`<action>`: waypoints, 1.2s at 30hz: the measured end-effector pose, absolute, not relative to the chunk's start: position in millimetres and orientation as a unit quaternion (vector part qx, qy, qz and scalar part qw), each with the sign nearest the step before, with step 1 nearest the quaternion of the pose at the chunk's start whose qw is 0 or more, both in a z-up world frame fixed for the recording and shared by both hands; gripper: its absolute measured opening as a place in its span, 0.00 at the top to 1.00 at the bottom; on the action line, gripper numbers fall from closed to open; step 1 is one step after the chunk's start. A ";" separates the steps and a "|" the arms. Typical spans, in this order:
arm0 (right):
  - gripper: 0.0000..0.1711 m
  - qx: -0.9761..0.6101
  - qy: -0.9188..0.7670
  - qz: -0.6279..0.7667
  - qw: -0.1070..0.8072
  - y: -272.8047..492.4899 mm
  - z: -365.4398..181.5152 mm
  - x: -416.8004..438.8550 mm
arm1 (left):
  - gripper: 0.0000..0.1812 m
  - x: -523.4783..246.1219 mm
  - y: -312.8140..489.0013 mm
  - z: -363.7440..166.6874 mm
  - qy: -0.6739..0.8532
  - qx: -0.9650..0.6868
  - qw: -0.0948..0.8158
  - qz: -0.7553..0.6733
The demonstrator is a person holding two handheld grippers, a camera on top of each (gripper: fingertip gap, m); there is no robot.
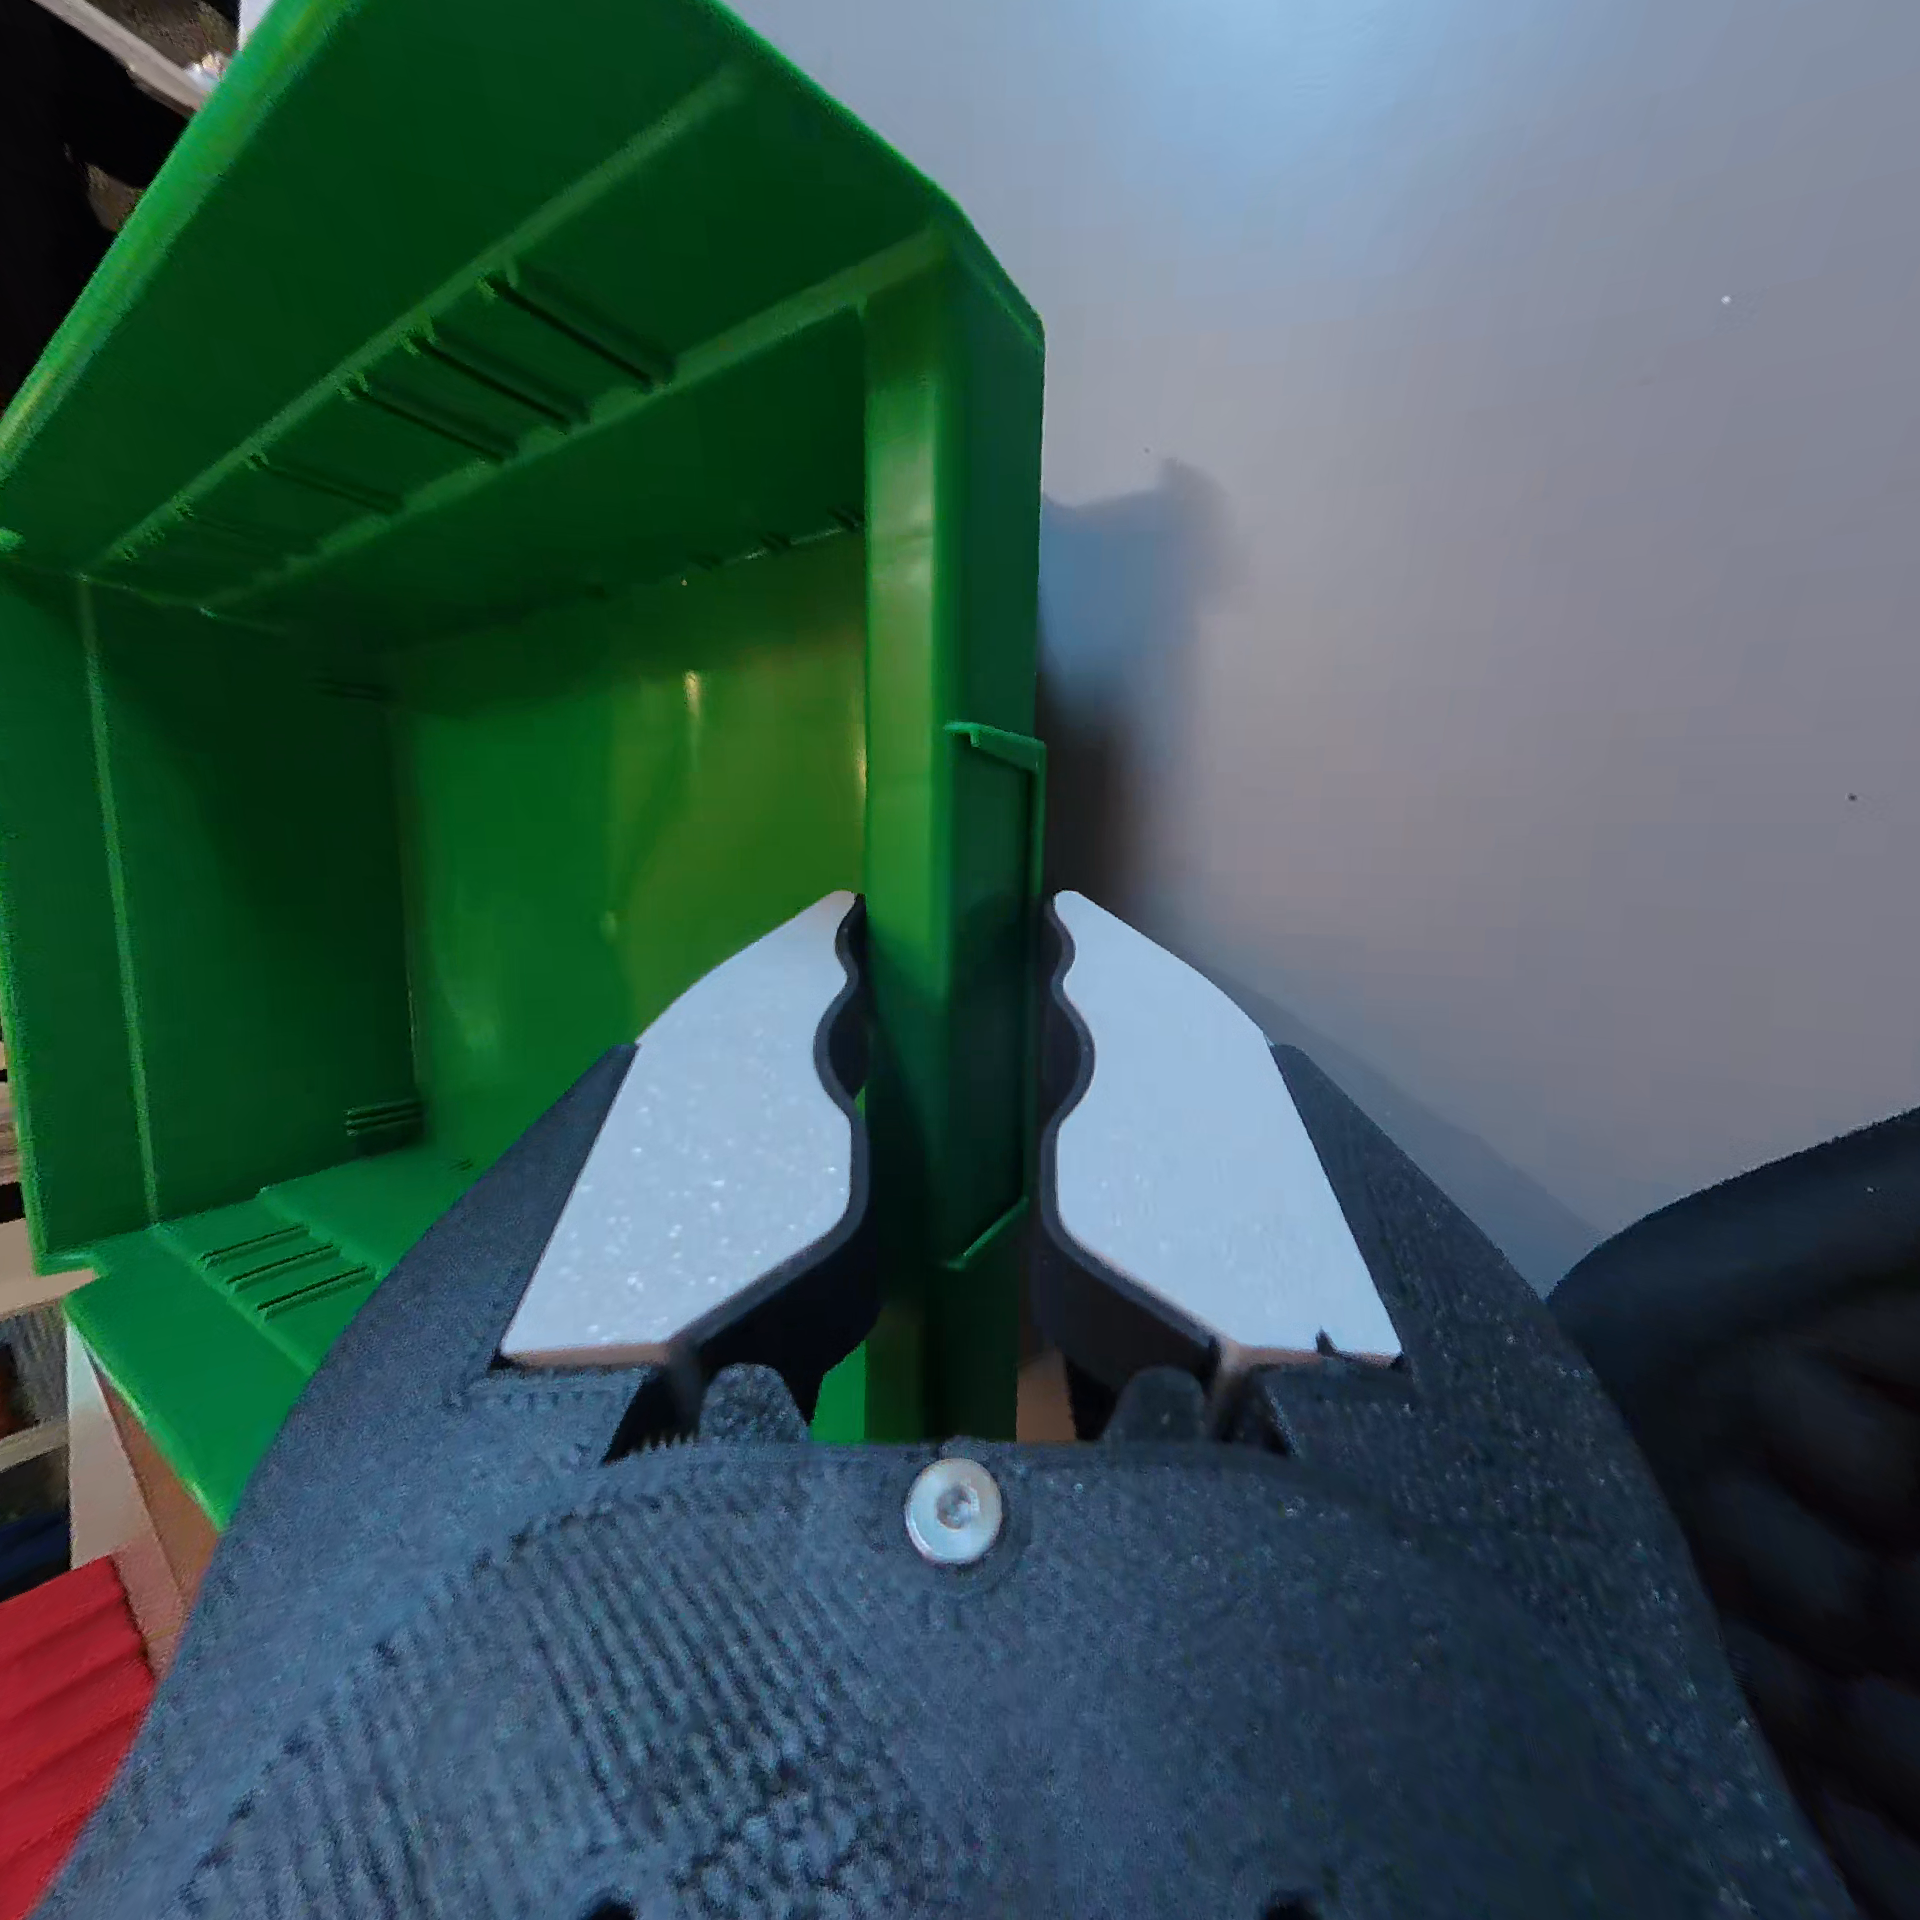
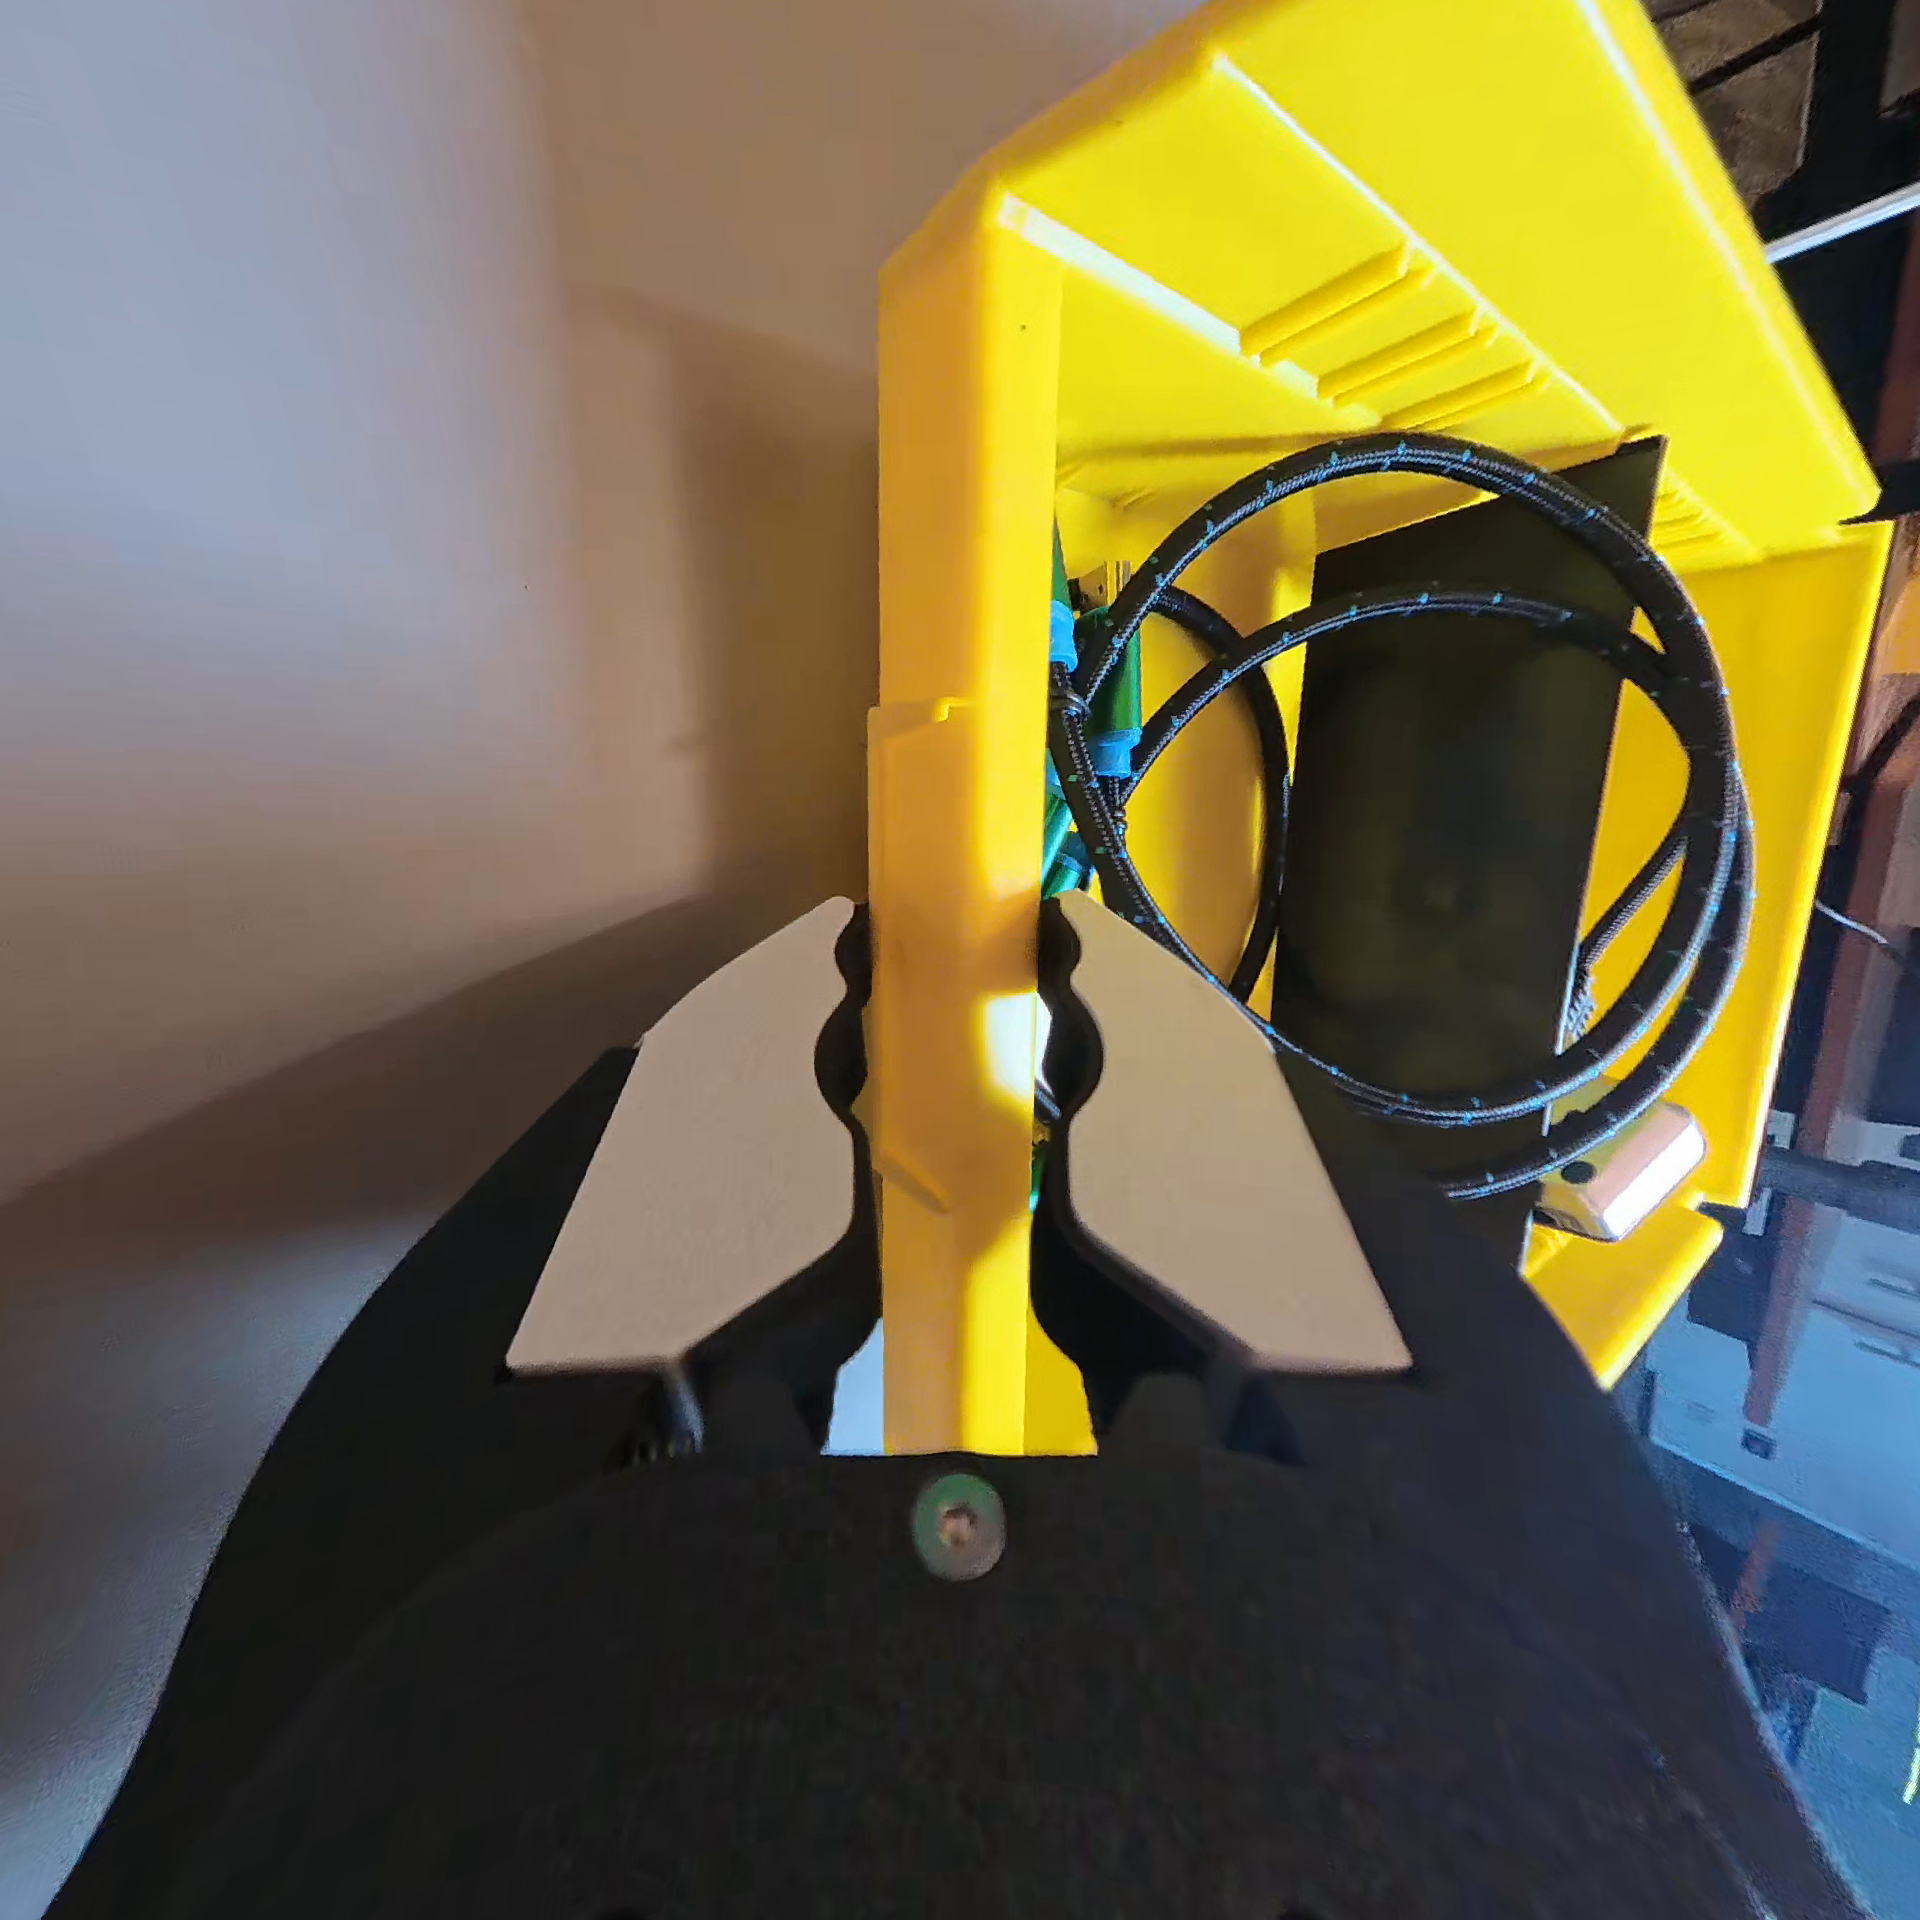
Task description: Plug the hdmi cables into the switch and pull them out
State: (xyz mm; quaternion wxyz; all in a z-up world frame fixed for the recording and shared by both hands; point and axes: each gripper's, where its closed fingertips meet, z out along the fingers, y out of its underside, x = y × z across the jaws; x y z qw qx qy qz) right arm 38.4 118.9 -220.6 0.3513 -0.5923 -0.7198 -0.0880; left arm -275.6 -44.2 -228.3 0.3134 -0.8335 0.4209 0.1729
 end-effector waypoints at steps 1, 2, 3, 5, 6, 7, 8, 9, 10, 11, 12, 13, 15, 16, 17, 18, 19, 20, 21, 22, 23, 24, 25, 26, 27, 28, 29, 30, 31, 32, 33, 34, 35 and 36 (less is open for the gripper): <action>0.82 -0.588 -0.723 -0.086 0.353 116.3 -220.6 38.3 | 0.83 -273.6 -44.4 -228.4 0.427 -0.830 0.314 0.174; 0.82 -0.579 -0.729 -0.083 0.355 112.5 -220.4 38.1 | 0.83 -270.3 -44.6 -228.3 0.431 -0.828 0.315 0.171; 0.82 -0.570 -0.735 -0.082 0.358 107.4 -220.3 38.2 | 0.83 -266.4 -44.4 -228.3 0.438 -0.824 0.316 0.170; 0.82 -0.548 -0.750 -0.086 0.362 94.7 -220.2 40.2 | 0.83 -255.9 -43.7 -228.2 0.452 -0.816 0.321 0.165; 0.82 -0.536 -0.757 -0.085 0.364 86.6 -220.0 41.8 | 0.83 -249.5 -43.1 -228.2 0.461 -0.811 0.323 0.162; 0.82 -0.523 -0.765 -0.081 0.367 77.2 -219.8 43.5 | 0.83 -242.5 -42.1 -228.1 0.470 -0.805 0.326 0.159; 0.82 -0.510 -0.772 -0.076 0.371 66.8 -219.5 45.4 | 0.83 -235.0 -41.1 -228.1 0.480 -0.798 0.329 0.155; 0.82 -0.499 -0.779 -0.070 0.373 56.0 -219.3 47.7 | 0.83 -226.7 -39.9 -228.1 0.490 -0.792 0.332 0.151; 0.82 -0.490 -0.784 -0.062 0.375 44.7 -219.2 50.3 | 0.83 -217.9 -38.8 -228.1 0.499 -0.786 0.334 0.146; 0.82 -0.482 -0.789 -0.054 0.377 33.2 -219.0 52.6 | 0.83 -208.9 -37.5 -228.1 0.509 -0.780 0.336 0.142; 0.82 -0.476 -0.791 -0.046 0.381 22.0 -218.9 54.5 | 0.82 -199.9 -36.0 -228.0 0.520 -0.772 0.339 0.140; 0.82 -0.472 -0.792 -0.039 0.386 11.5 -218.5 56.2 | 0.83 -191.4 -34.4 -227.9 0.530 -0.764 0.342 0.139; 0.82 -0.467 -0.789 -0.033 0.398 -7.3 -217.7 59.4 | 0.82 -175.9 -31.8 -227.6 0.545 -0.748 0.352 0.136; 0.82 -0.470 -0.784 -0.032 0.404 -15.0 -217.0 61.2 | 0.82 -170.1 -31.1 -226.9 0.550 -0.742 0.358 0.138; 0.81 -0.475 -0.777 -0.030 0.410 -22.3 -216.3 62.8 | 0.82 -166.0 -31.2 -225.9 0.551 -0.738 0.363 0.142; 0.82 -0.483 -0.769 -0.019 0.418 -30.9 -214.0 63.9 | 0.82 -162.5 -32.0 -222.6 0.547 -0.735 0.373 0.146; 0.81 -0.492 -0.756 0.014 0.431 -43.6 -207.7 62.7 | 0.81 -157.9 -34.3 -216.3 0.538 -0.733 0.390 0.144; 0.81 -0.502 -0.737 0.065 0.448 -57.9 -196.5 61.0 | 0.80 -151.9 -39.1 -208.6 0.527 -0.733 0.410 0.133; 0.81 -0.514 -0.712 0.119 0.463 -70.4 -183.0 61.2 | 0.80 -145.0 -45.2 -200.0 0.510 -0.734 0.433 0.115; 0.81 -0.528 -0.683 0.164 0.476 -78.2 -169.3 64.9 | 0.80 -136.8 -52.5 -191.6 0.490 -0.737 0.457 0.089; 0.81 -0.543 -0.650 0.195 0.496 -79.2 -154.7 71.8 | 0.80 -127.4 -60.5 -183.4 0.467 -0.741 0.479 0.058; 0.81 -0.555 -0.612 0.215 0.522 -75.4 -139.5 81.6 | 0.80 -116.9 -69.1 -175.6 0.442 -0.744 0.500 0.023; 0.81 -0.567 -0.570 0.230 0.548 -68.4 -125.1 93.7 | 0.79 -105.0 -77.6 -168.0 0.414 -0.747 0.520 -0.019; 0.81 -0.581 -0.524 0.238 0.575 -57.3 -112.3 107.9 | 0.79 -92.6 -85.2 -160.7 0.383 -0.749 0.537 -0.064; 0.81 -0.596 -0.479 0.241 0.597 -43.7 -103.0 123.0 | 0.79 -81.8 -90.6 -153.8 0.348 -0.750 0.553 -0.105; 0.81 -0.615 -0.440 0.241 0.609 -28.7 -99.2 137.5 | 0.79 -72.5 -93.7 -147.6 0.314 -0.749 0.566 -0.139; 0.78 -0.642 -0.409 0.239 0.603 -13.9 -102.5 149.9 | 0.79 -63.4 -95.5 -142.0 0.282 -0.745 0.579 -0.171; 0.72 -0.670 -0.389 0.240 0.585 -2.6 -110.5 158.2 | 0.79 -55.7 -95.2 -138.0 0.250 -0.742 0.589 -0.198; 0.68 -0.695 -0.373 0.246 0.563 5.0 -120.1 162.7 | 0.79 -49.8 -93.0 -136.6 0.222 -0.741 0.597 -0.213; 0.66 -0.711 -0.361 0.259 0.544 8.5 -129.1 163.0 | 0.78 -44.6 -89.3 -136.7 0.199 -0.739 0.604 -0.221; 0.66 -0.721 -0.352 0.270 0.532 10.2 -137.2 161.0 | 0.77 -38.4 -85.6 -138.8 0.180 -0.738 0.608 -0.232; 0.66 -0.729 -0.346 0.273 0.524 12.3 -145.2 158.1 | 0.74 -31.1 -81.5 -143.0 0.167 -0.740 0.604 -0.244; 0.66 -0.734 -0.346 0.273 0.516 13.4 -152.9 153.3 | 0.71 -24.9 -76.5 -149.1 0.158 -0.746 0.596 -0.250; 0.66 -0.739 -0.348 0.272 0.508 14.3 -160.0 147.7 | 0.68 -19.2 -71.3 -155.0 0.153 -0.753 0.589 -0.250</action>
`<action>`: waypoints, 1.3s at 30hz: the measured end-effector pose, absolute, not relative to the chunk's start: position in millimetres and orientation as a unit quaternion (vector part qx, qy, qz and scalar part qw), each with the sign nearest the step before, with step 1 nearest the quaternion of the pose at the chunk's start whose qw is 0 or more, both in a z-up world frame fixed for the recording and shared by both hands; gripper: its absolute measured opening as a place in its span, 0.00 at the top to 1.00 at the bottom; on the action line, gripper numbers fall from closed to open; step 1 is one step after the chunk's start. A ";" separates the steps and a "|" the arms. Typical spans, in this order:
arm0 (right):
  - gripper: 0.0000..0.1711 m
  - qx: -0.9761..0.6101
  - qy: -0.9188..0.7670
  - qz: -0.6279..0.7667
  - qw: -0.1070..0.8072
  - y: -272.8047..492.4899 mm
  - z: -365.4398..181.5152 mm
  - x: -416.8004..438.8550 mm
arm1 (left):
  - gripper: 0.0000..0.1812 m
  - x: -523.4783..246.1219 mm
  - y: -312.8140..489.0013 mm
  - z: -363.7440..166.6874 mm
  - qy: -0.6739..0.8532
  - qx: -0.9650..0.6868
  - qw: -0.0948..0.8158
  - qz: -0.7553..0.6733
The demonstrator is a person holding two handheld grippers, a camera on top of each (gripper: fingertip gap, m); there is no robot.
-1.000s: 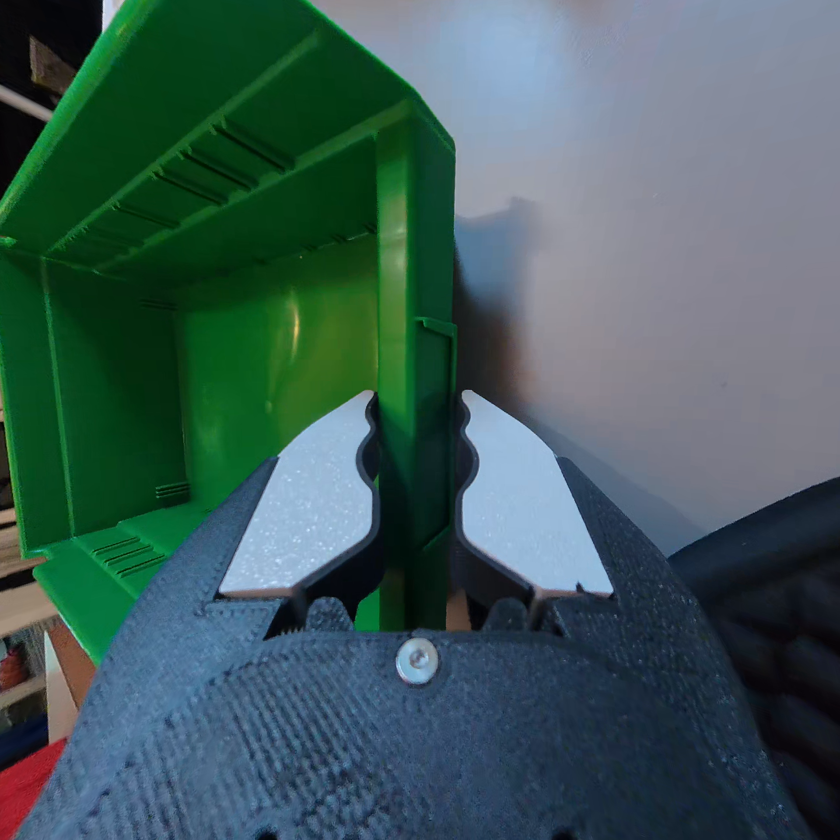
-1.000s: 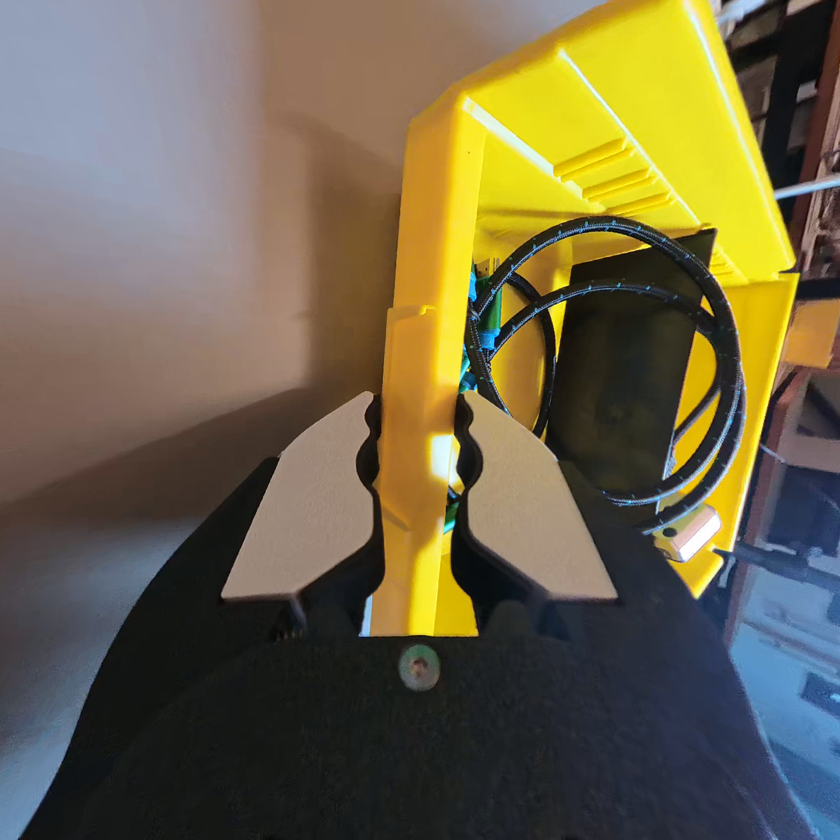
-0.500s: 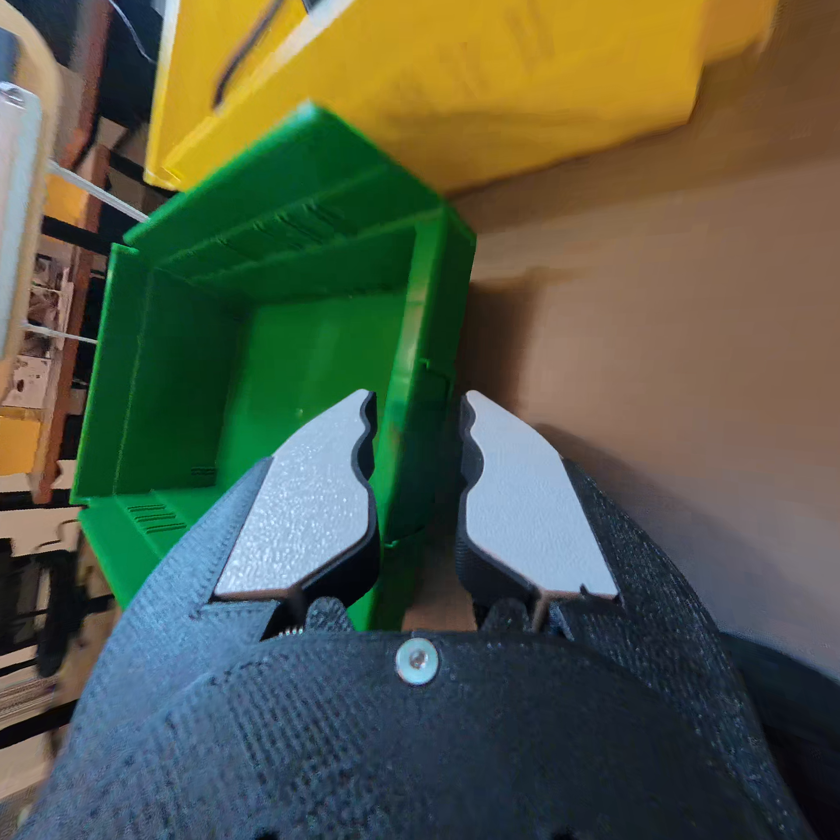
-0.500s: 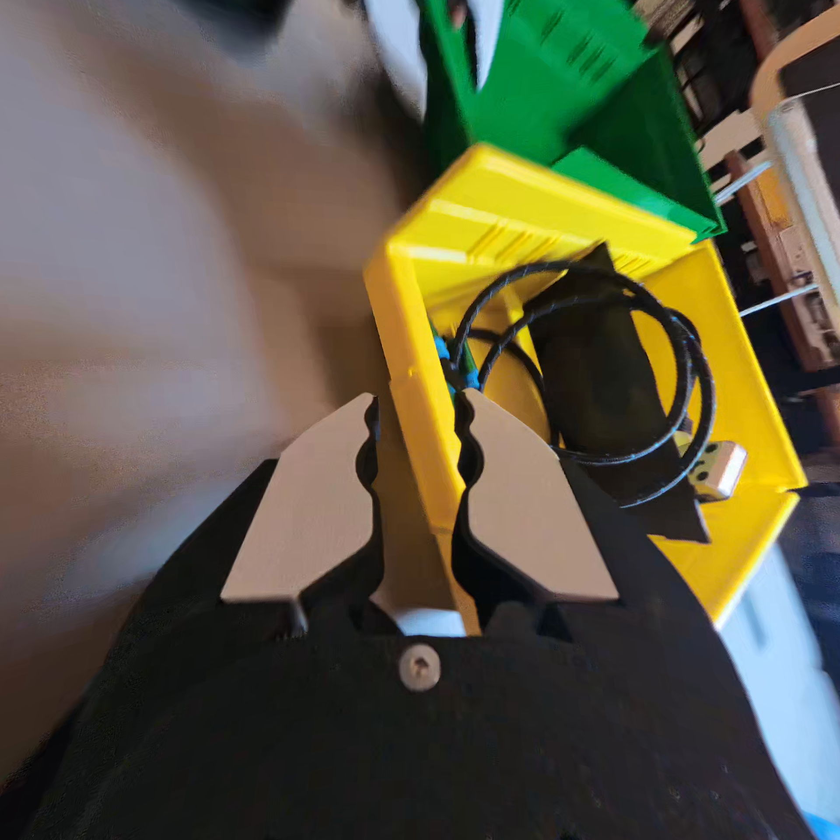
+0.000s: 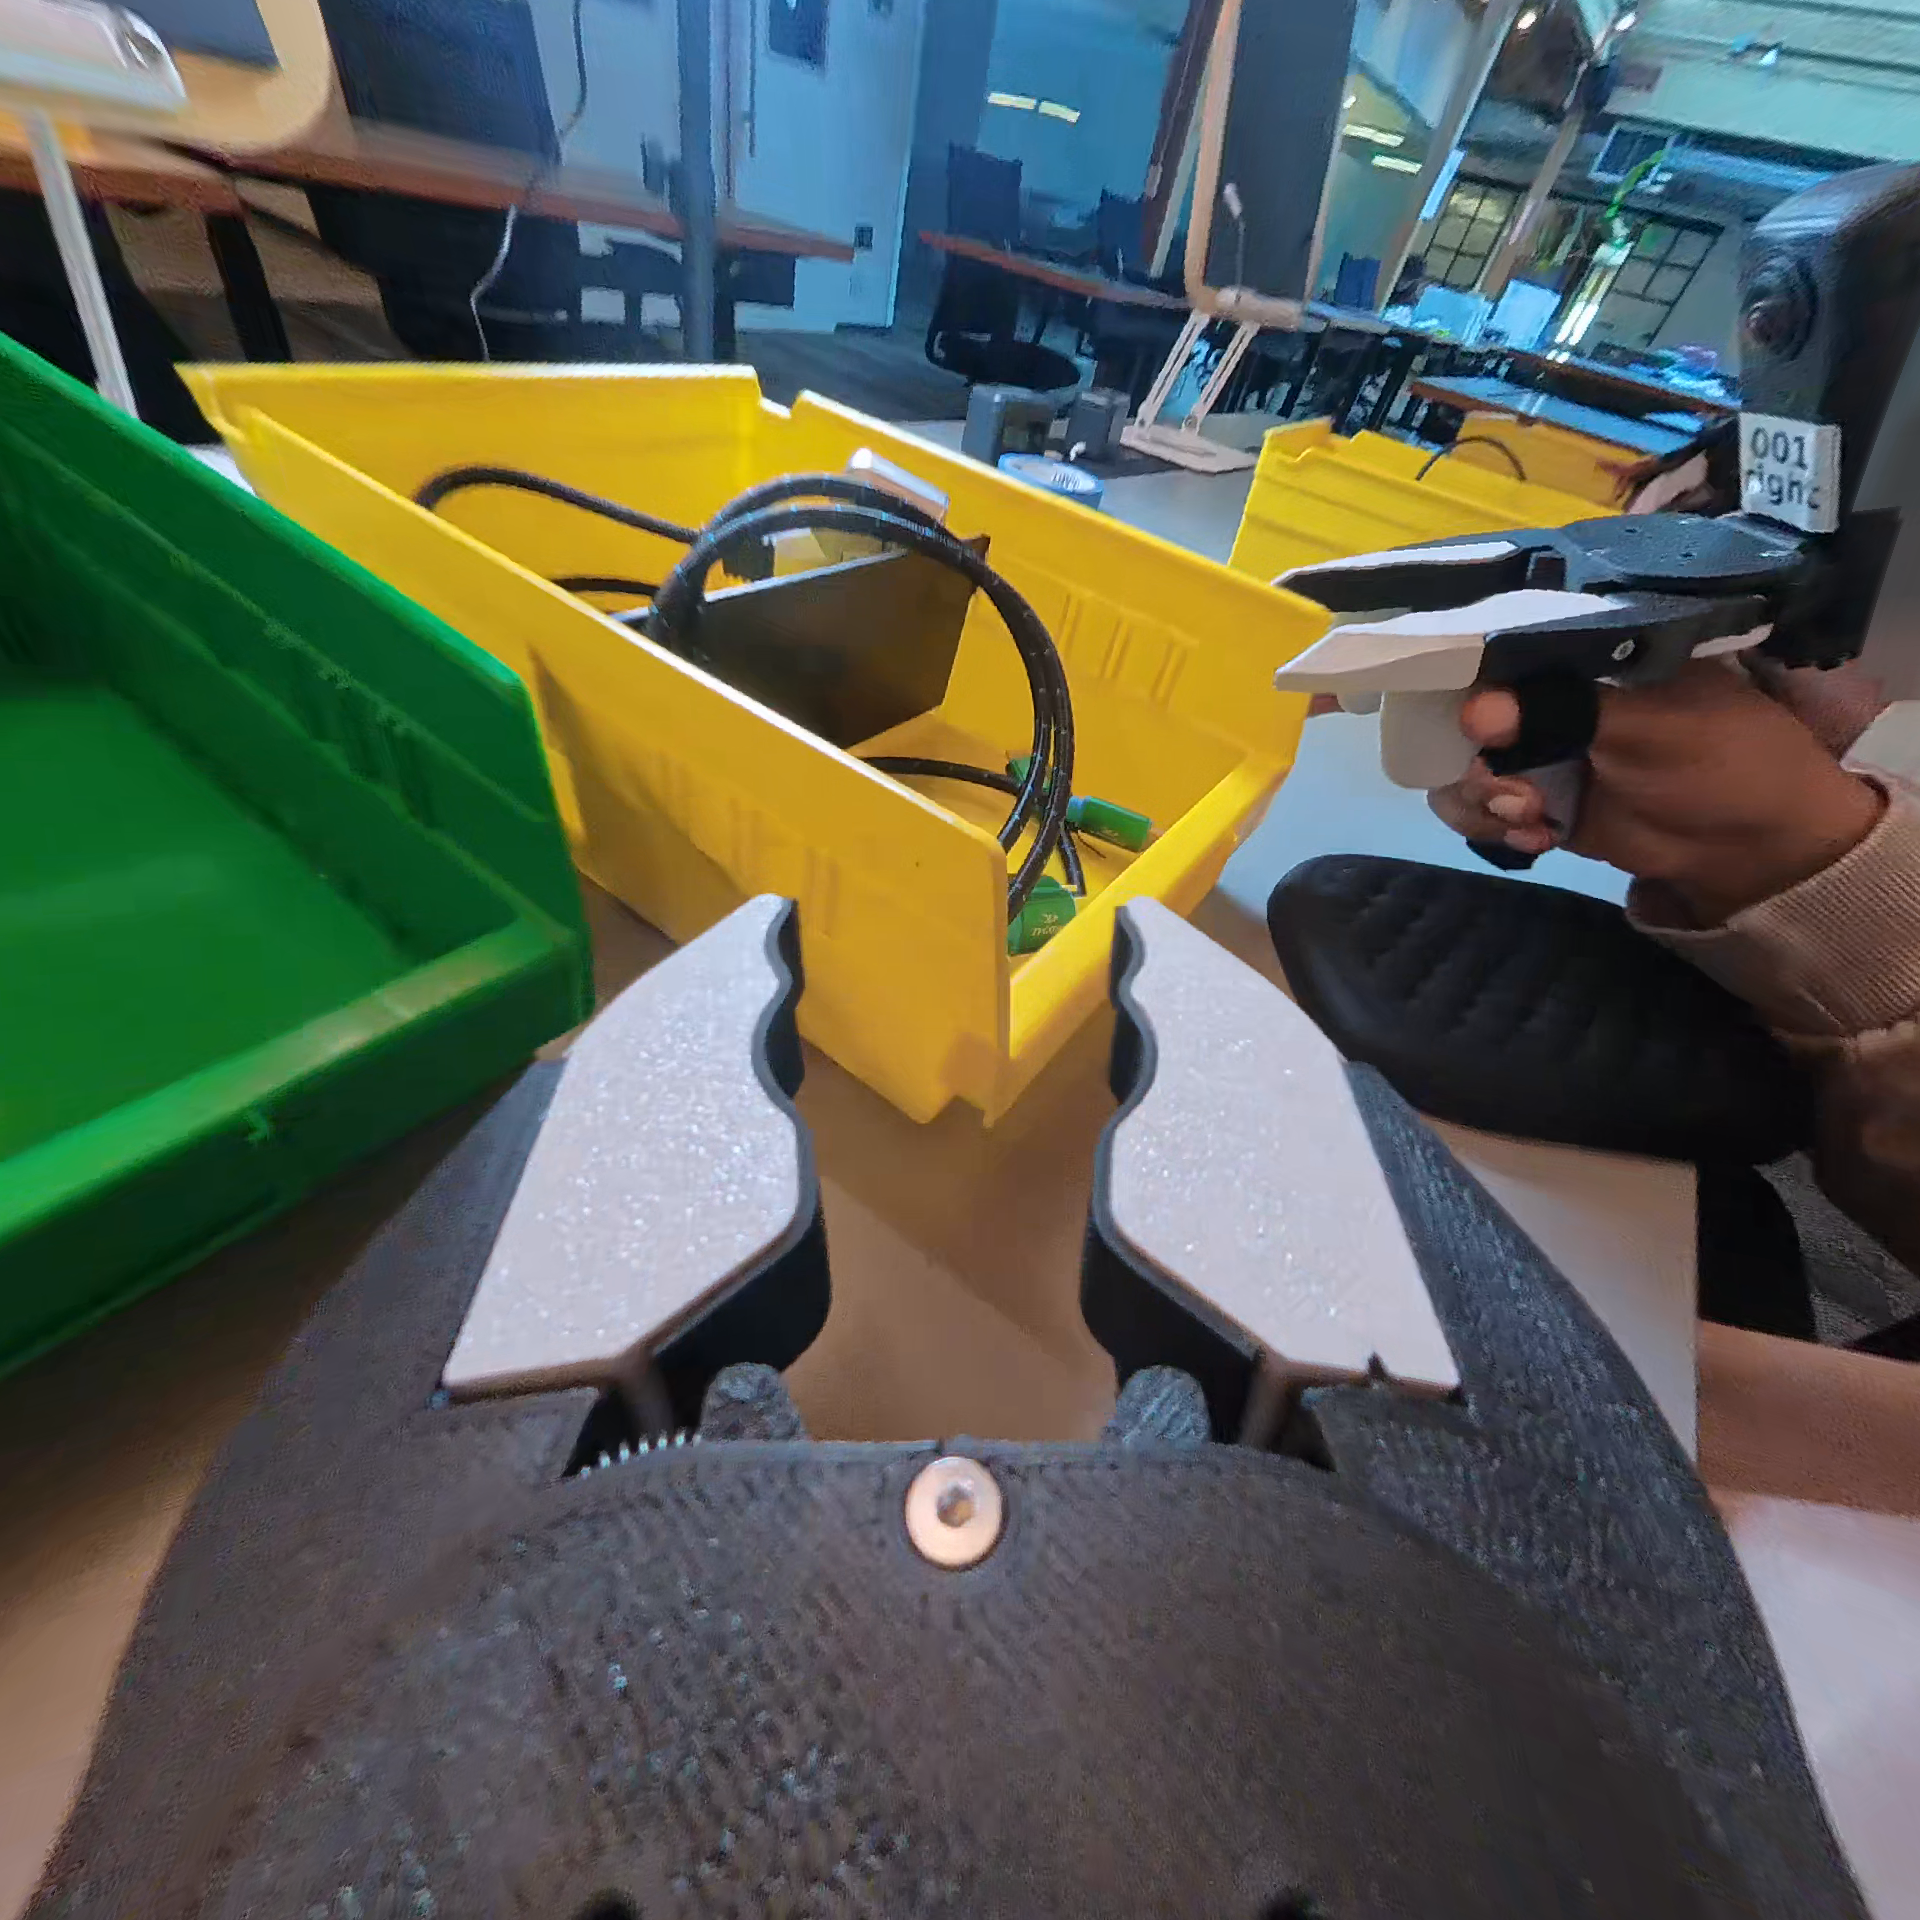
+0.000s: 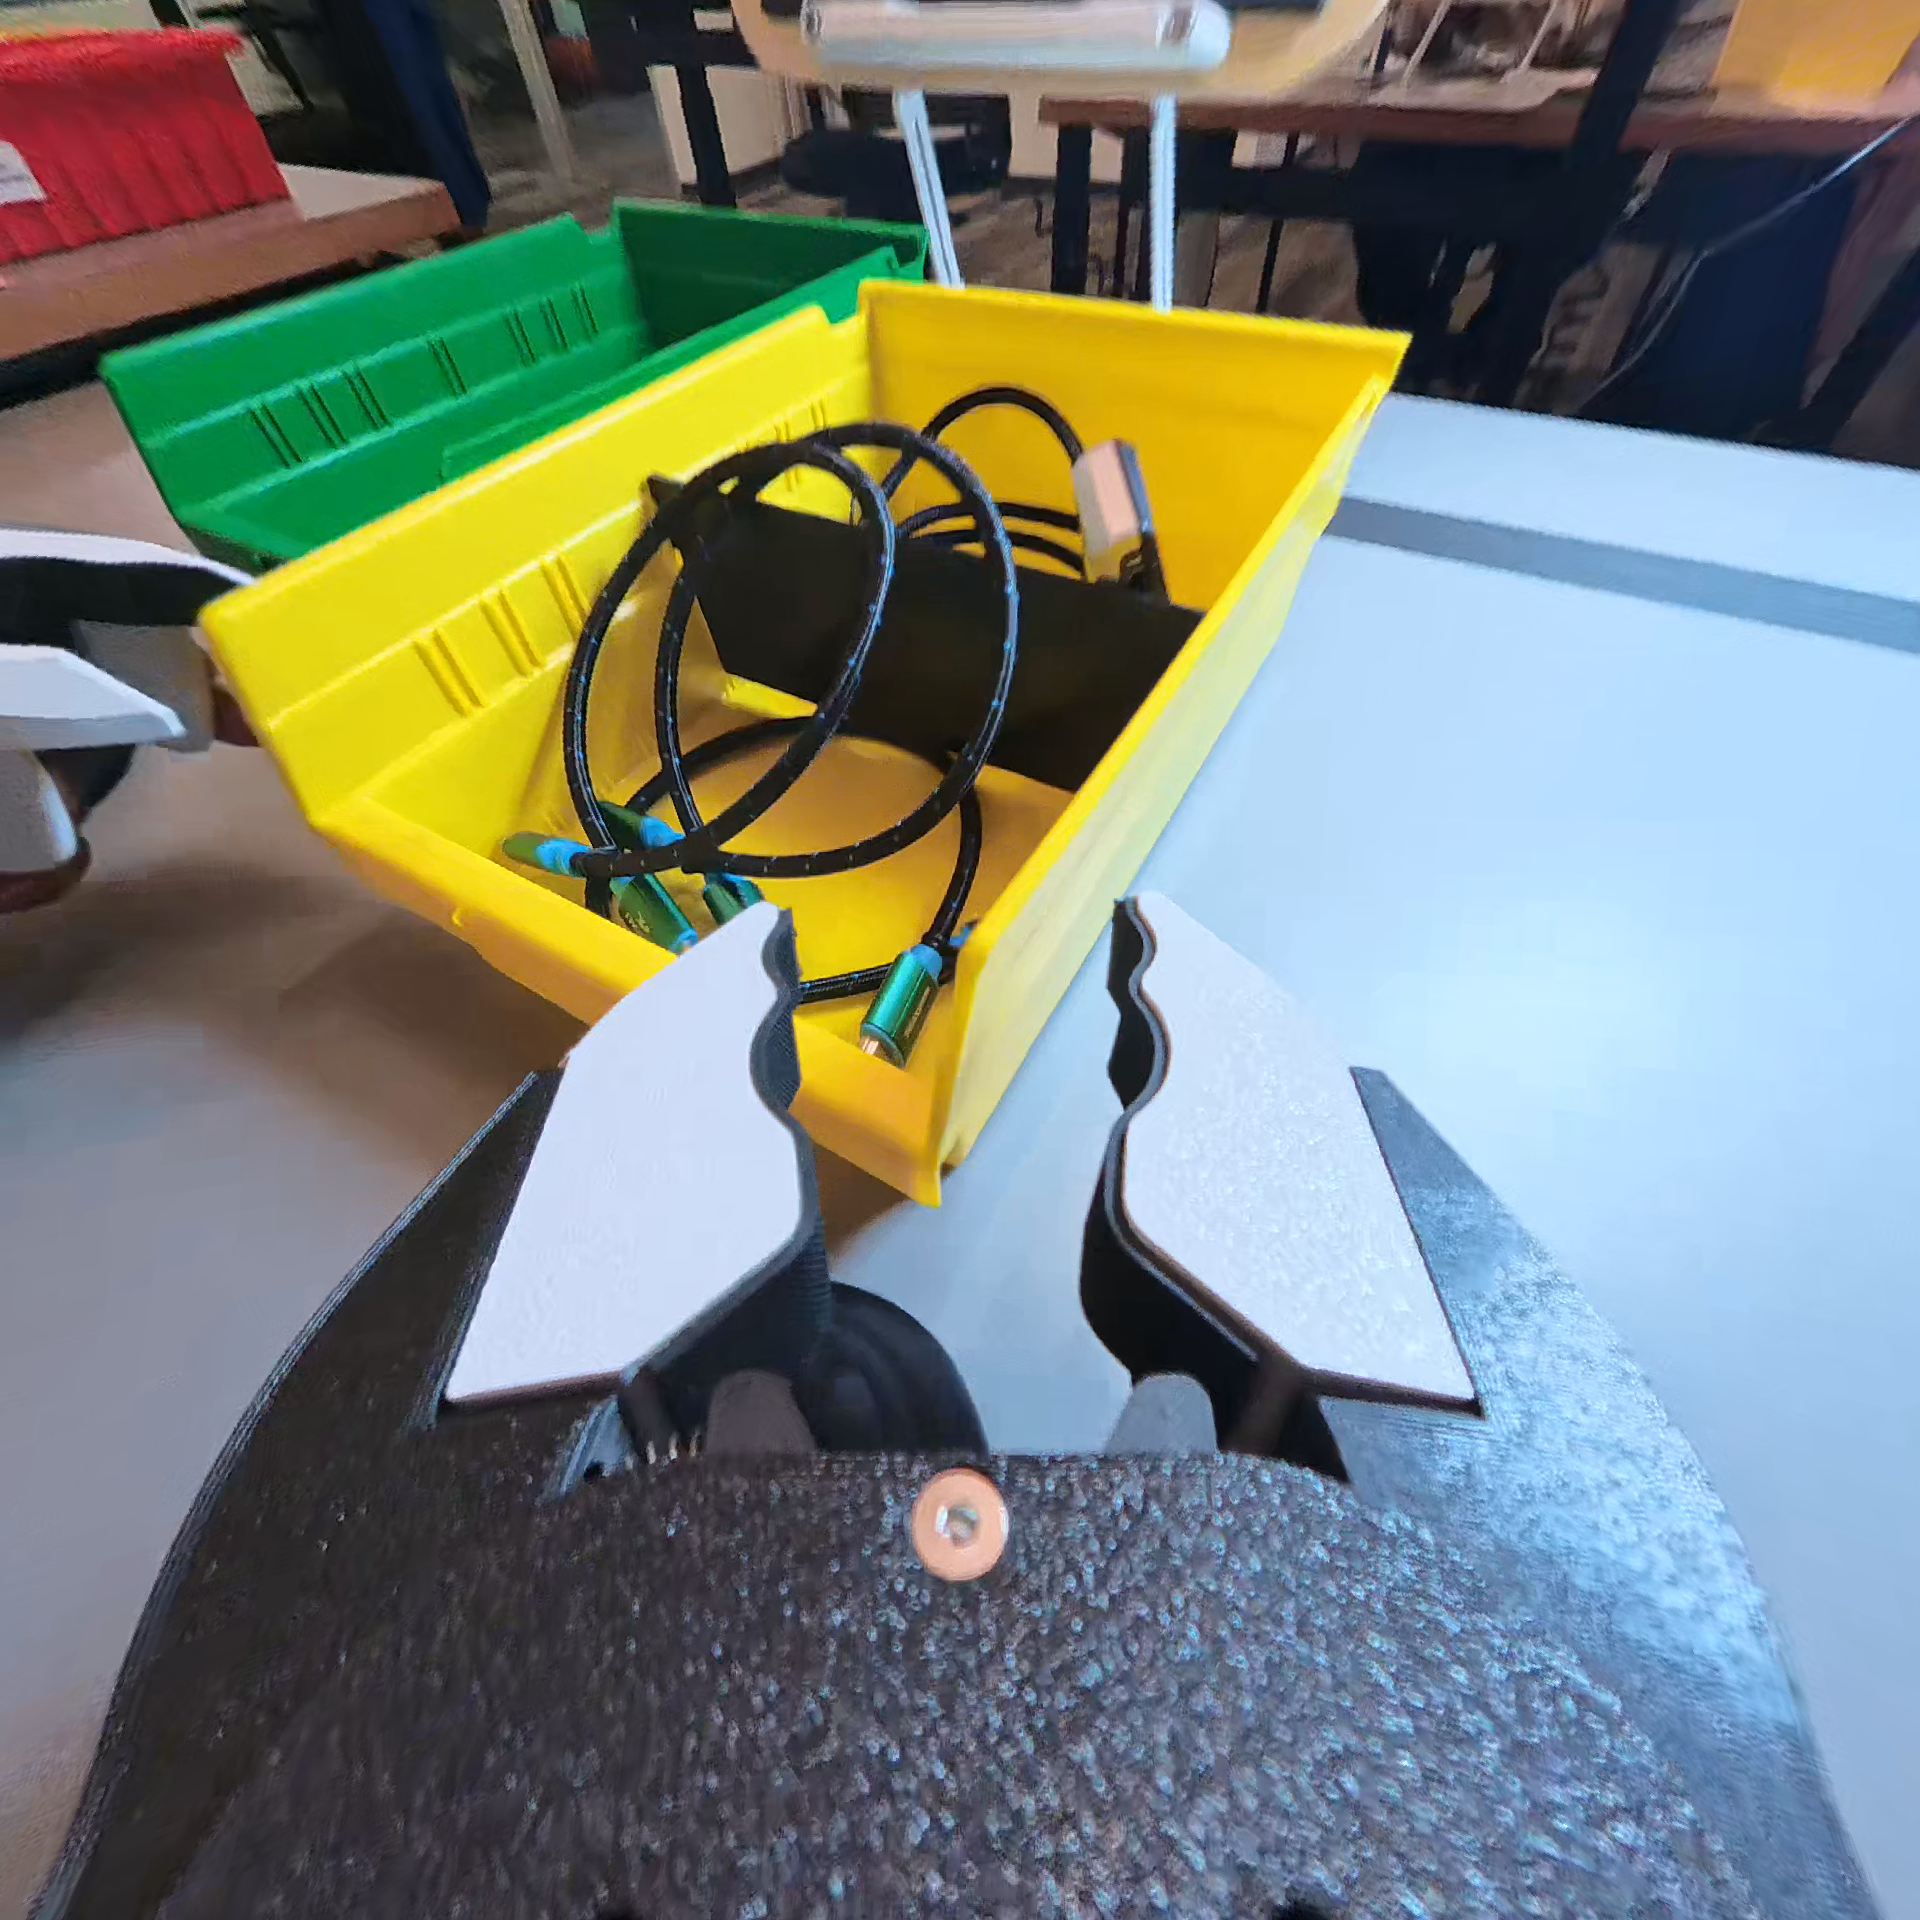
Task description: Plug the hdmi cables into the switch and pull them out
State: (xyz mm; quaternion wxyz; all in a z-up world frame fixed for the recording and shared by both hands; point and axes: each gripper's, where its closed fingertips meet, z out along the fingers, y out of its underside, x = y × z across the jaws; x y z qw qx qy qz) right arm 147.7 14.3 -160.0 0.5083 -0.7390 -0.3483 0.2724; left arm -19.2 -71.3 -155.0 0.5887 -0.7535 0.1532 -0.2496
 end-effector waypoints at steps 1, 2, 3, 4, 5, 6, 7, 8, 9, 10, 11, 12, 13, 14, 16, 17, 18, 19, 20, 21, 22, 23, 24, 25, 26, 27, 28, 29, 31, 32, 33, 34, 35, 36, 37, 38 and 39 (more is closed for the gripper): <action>0.67 -0.745 -0.351 0.267 0.501 16.6 -166.8 142.5 | 0.65 -15.8 -65.2 -160.2 0.148 -0.762 0.582 -0.242; 0.70 -0.754 -0.355 0.252 0.492 20.6 -174.0 139.5 | 0.63 -14.0 -58.6 -164.1 0.144 -0.769 0.579 -0.229; 0.72 -0.762 -0.362 0.233 0.485 25.3 -179.6 138.4 | 0.63 -12.3 -53.1 -166.9 0.144 -0.775 0.575 -0.219; 0.80 -0.764 -0.369 0.213 0.485 29.8 -182.2 138.5 | 0.66 -10.9 -48.2 -169.6 0.144 -0.780 0.572 -0.210; 0.84 -0.762 -0.373 0.195 0.491 33.3 -182.7 140.0 | 0.70 -10.8 -43.3 -172.3 0.145 -0.784 0.571 -0.195; 0.85 -0.762 -0.375 0.186 0.493 33.5 -182.7 141.1 | 0.76 -10.8 -39.5 -175.2 0.152 -0.787 0.571 -0.177; 0.89 -0.760 -0.373 0.174 0.503 33.7 -180.8 144.0 | 0.76 -10.4 -37.7 -175.7 0.159 -0.787 0.573 -0.163; 0.90 -0.753 -0.381 0.160 0.511 31.7 -180.1 145.6 | 0.77 -11.7 -36.8 -175.0 0.160 -0.788 0.575 -0.151; 0.90 -0.748 -0.388 0.150 0.518 28.4 -179.7 145.8 | 0.79 -13.4 -36.6 -174.9 0.166 -0.788 0.577 -0.135; 0.90 -0.744 -0.395 0.142 0.520 24.2 -179.4 145.2 | 0.81 -15.4 -36.9 -174.6 0.175 -0.787 0.580 -0.117; 0.90 -0.740 -0.401 0.134 0.523 20.6 -178.5 145.0 | 0.82 -16.9 -38.0 -174.9 0.184 -0.786 0.582 -0.103; 0.90 -0.736 -0.403 0.130 0.528 17.4 -176.7 145.2 | 0.83 -17.6 -39.9 -174.5 0.189 -0.785 0.582 -0.096; 0.90 -0.734 -0.402 0.130 0.532 13.9 -174.6 145.2 | 0.84 -18.2 -42.2 -173.8 0.193 -0.784 0.583 -0.091; 0.90 -0.731 -0.403 0.128 0.536 10.3 -172.7 145.6 | 0.84 -18.1 -45.0 -173.3 0.199 -0.783 0.583 -0.085; 0.91 -0.724 -0.404 0.122 0.545 2.3 -168.6 147.7 | 0.85 -16.7 -52.1 -169.6 0.205 -0.778 0.588 -0.083; 0.92 -0.720 -0.402 0.120 0.553 -2.5 -165.3 149.0 | 0.85 -16.1 -56.3 -165.6 0.206 -0.774 0.593 -0.087; 0.92 -0.717 -0.401 0.117 0.559 -7.9 -162.5 150.0 | 0.86 -15.4 -60.7 -161.1 0.205 -0.770 0.598 -0.093; 0.92 -0.714 -0.400 0.113 0.563 -13.6 -160.3 150.7 | 0.86 -15.0 -65.2 -156.4 0.206 -0.766 0.601 -0.098; 0.92 -0.711 -0.401 0.108 0.568 -19.4 -157.4 150.9 | 0.86 -15.3 -69.7 -151.5 0.208 -0.763 0.604 -0.098; 0.92 -0.706 -0.403 0.101 0.573 -25.2 -153.2 150.7 | 0.86 -15.8 -74.6 -145.5 0.212 -0.759 0.608 -0.094; 0.92 -0.701 -0.407 0.096 0.578 -30.7 -147.2 150.4 | 0.86 -16.3 -79.8 -137.9 0.216 -0.754 0.614 -0.091; 0.92 -0.694 -0.409 0.092 0.585 -36.1 -139.2 149.9 | 0.86 -16.7 -85.4 -128.3 0.218 -0.748 0.621 -0.090; 0.92 -0.686 -0.411 0.092 0.594 -41.8 -128.7 148.9 | 0.86 -17.3 -91.2 -117.5 0.221 -0.741 0.628 -0.090; 0.92 -0.675 -0.411 0.095 0.605 -47.7 -116.4 147.5 | 0.86 -18.2 -97.3 -105.4 0.224 -0.732 0.637 -0.089; 0.92 -0.662 -0.412 0.100 0.618 -53.8 -103.4 145.3 | 0.86 -19.9 -103.7 -92.7 0.226 -0.723 0.647 -0.085; 0.91 -0.650 -0.413 0.104 0.629 -59.6 -90.9 141.8 | 0.86 -22.8 -110.4 -80.2 0.230 -0.713 0.658 -0.075; 0.91 -0.638 -0.415 0.105 0.640 -65.0 -79.0 136.6 | 0.86 -27.0 -117.3 -68.4 0.233 -0.704 0.668 -0.064; 0.91 -0.624 -0.417 0.110 0.651 -70.5 -67.9 129.0 | 0.86 -33.5 -124.2 -58.2 0.232 -0.698 0.675 -0.052; 0.91 -0.600 -0.424 0.130 0.666 -78.9 -51.7 107.0 | 0.86 -52.2 -138.5 -41.3 0.226 -0.689 0.688 -0.027; 0.91 -0.591 -0.429 0.143 0.668 -82.1 -46.8 93.2 | 0.86 -63.7 -146.5 -34.6 0.220 -0.686 0.693 -0.017; 0.91 -0.583 -0.434 0.157 0.669 -86.1 -43.1 77.6 | 0.86 -76.8 -154.7 -29.6 0.214 -0.686 0.695 -0.006; 0.91 -0.575 -0.440 0.169 0.669 -90.6 -40.3 60.9 | 0.86 -91.1 -163.1 -25.8 0.208 -0.688 0.695 0.007; 0.91 -0.567 -0.447 0.181 0.668 -95.6 -38.0 43.5 | 0.86 -106.3 -171.7 -22.9 0.201 -0.691 0.694 0.018; 0.91 -0.558 -0.455 0.193 0.667 -100.9 -36.5 25.7 | 0.86 -121.9 -180.5 -20.8 0.196 -0.694 0.692 0.029; 0.91 -0.549 -0.463 0.204 0.665 -106.2 -35.6 7.8 | 0.86 -137.5 -189.8 -19.4 0.192 -0.697 0.690 0.042; 0.91 -0.541 -0.471 0.218 0.662 -111.7 -34.4 -10.5 | 0.86 -153.2 -199.5 -19.4 0.190 -0.700 0.686 0.058; 0.91 -0.534 -0.478 0.232 0.658 -117.3 -33.6 -29.8 | 0.86 -169.7 -209.4 -21.0 0.186 -0.705 0.679 0.081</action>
